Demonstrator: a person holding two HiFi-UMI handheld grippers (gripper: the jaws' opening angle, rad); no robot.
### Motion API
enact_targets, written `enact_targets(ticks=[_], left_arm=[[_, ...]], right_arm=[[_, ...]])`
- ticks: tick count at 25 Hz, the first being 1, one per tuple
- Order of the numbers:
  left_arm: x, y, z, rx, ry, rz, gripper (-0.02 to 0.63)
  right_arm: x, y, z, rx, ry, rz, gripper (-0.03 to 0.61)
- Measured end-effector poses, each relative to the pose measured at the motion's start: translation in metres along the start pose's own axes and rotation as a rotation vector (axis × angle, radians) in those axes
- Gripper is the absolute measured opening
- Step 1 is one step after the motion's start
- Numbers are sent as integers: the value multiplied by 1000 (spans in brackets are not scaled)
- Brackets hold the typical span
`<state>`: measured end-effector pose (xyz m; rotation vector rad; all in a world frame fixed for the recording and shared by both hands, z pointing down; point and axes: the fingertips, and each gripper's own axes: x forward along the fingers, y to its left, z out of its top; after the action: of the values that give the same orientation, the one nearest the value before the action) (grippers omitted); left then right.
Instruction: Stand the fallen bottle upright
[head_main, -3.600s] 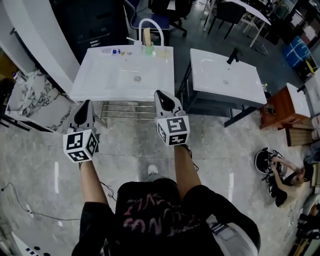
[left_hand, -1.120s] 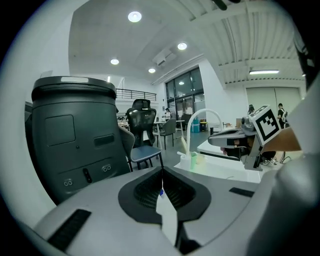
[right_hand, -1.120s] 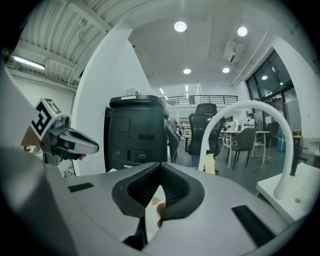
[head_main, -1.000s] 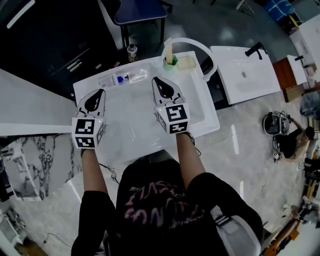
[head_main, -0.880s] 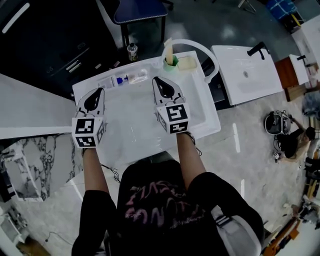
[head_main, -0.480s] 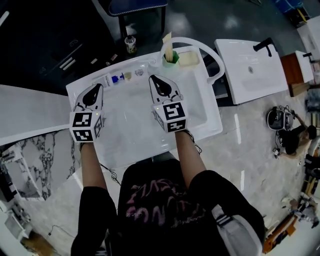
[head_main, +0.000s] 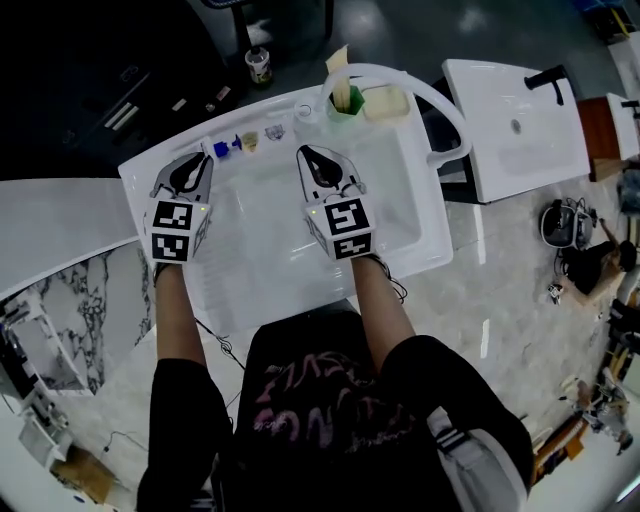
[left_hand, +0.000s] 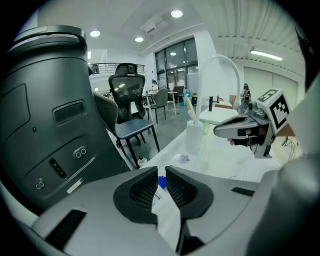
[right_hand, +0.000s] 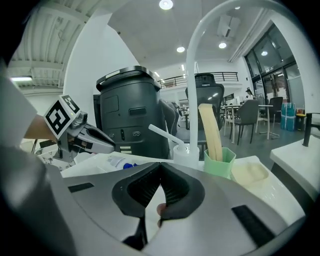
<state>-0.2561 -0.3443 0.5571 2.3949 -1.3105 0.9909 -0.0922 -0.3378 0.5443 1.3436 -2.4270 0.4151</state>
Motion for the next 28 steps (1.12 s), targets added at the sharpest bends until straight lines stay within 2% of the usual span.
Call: enact_targets(ticks=[2, 8, 12, 16, 20, 23, 25, 28], left_arm=[[11, -4, -6, 81, 61, -27, 115], [46, -12, -26, 358, 256, -107, 179], [65, -13, -33, 523, 379, -136, 179], [78, -14, -43, 588, 482, -183, 179], [91, -11, -52, 677, 554, -183, 179], [96, -12, -57, 688, 579, -185, 175], [97, -12, -58, 691, 587, -189, 147], [97, -14, -56, 666, 581, -204, 144]], right_arm=[[4, -3, -9, 12, 17, 0, 14], [13, -9, -24, 32, 43, 9, 14], [15, -11, -33, 35, 56, 29, 14], [18, -13, -32, 54, 61, 39, 14], [21, -14, -34, 59, 66, 50, 14], [23, -12, -37, 64, 72, 55, 14], [24, -13, -38, 64, 75, 54, 14], [25, -17, -37, 69, 77, 49, 14]])
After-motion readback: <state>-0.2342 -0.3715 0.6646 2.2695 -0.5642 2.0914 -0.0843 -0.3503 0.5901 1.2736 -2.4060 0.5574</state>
